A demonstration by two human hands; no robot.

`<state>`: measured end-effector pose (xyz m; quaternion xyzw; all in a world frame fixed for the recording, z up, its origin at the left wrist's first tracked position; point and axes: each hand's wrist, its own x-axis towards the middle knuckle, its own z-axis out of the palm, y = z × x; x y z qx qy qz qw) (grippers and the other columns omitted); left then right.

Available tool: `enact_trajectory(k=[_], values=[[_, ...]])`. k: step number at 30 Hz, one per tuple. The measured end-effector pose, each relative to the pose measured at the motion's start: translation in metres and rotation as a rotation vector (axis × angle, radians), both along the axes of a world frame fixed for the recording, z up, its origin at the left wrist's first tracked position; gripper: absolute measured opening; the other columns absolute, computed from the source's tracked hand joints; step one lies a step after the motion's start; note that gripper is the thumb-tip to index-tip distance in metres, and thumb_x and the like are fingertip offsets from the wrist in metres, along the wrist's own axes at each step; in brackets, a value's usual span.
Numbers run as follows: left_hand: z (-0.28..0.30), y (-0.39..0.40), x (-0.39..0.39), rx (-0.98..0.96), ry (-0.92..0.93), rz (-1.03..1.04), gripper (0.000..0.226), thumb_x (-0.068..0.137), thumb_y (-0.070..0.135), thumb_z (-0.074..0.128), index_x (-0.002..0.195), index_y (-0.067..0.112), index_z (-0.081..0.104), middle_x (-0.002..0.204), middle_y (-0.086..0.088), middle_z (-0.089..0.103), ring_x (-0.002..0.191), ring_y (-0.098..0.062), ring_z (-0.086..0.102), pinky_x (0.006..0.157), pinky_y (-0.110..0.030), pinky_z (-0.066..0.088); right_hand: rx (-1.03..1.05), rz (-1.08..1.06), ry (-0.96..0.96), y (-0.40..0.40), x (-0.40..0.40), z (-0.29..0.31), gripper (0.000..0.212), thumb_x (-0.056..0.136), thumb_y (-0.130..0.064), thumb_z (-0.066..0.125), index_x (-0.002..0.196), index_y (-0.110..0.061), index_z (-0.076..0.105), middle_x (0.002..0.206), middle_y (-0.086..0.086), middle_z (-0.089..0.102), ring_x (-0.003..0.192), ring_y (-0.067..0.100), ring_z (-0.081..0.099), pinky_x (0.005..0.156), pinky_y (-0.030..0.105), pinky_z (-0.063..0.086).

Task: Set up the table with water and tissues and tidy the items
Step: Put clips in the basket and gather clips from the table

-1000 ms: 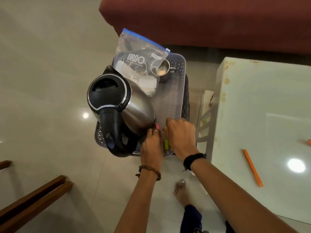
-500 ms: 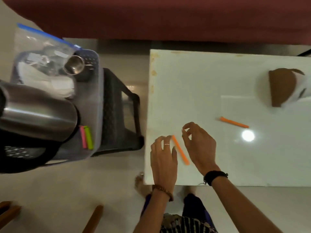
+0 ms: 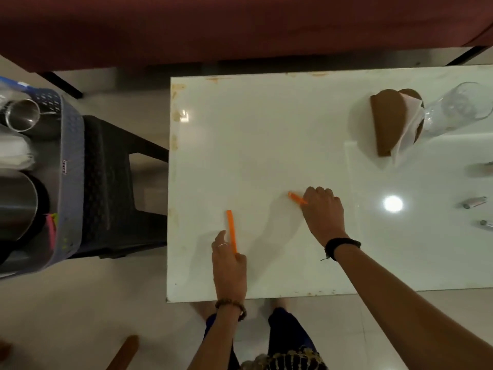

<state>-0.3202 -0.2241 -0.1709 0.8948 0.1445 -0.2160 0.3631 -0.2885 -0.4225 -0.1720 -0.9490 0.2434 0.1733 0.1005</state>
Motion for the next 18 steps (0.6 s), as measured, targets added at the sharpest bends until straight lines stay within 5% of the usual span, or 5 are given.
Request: enact_trajectory(k=[5, 9, 13, 18], values=[[0.018, 0.004, 0.026, -0.452, 0.249, 0.527, 0.047, 0.077, -0.012, 0.059, 0.117, 0.01, 0.047, 0.088, -0.009, 0.06, 0.066, -0.016, 0.057, 0.065, -0.021, 0.049, 0.516, -0.461, -0.047, 0.03, 0.008, 0.025, 0.012, 0.08, -0.016, 0.061, 0.082, -0.004, 0.063, 0.086, 0.013, 0.067, 0.077, 0.028, 0.061, 0.068, 0.035, 0.046], [0.055, 0.037, 0.057, -0.643, 0.142, 0.532, 0.037, 0.079, -0.009, 0.06, 0.101, 0.021, 0.056, 0.085, -0.004, 0.062, 0.069, -0.012, 0.059, 0.06, -0.016, 0.051, 0.875, -0.527, -0.277, 0.098, 0.037, 0.066, 0.008, 0.08, -0.018, 0.068, 0.078, -0.01, 0.067, 0.078, 0.006, 0.071, 0.075, 0.02, 0.067, 0.07, 0.034, 0.054], [0.103, 0.122, 0.11, -0.618, -0.184, 0.524, 0.037, 0.078, -0.014, 0.059, 0.089, 0.021, 0.057, 0.076, -0.001, 0.061, 0.06, -0.003, 0.061, 0.055, -0.01, 0.051, 1.156, -0.441, -0.377, 0.194, 0.084, 0.102, 0.01, 0.079, -0.019, 0.071, 0.072, -0.02, 0.065, 0.07, -0.002, 0.069, 0.063, 0.008, 0.067, 0.056, 0.016, 0.051], [0.134, 0.244, 0.16, -0.158, -0.267, 0.361, 0.024, 0.078, -0.006, 0.063, 0.09, 0.013, 0.056, 0.079, -0.003, 0.061, 0.065, -0.006, 0.059, 0.069, -0.027, 0.05, 1.171, -0.234, -0.433, 0.309, 0.139, 0.122, 0.023, 0.082, -0.02, 0.069, 0.077, -0.025, 0.047, 0.066, -0.007, 0.058, 0.062, 0.013, 0.06, 0.059, 0.025, 0.05]])
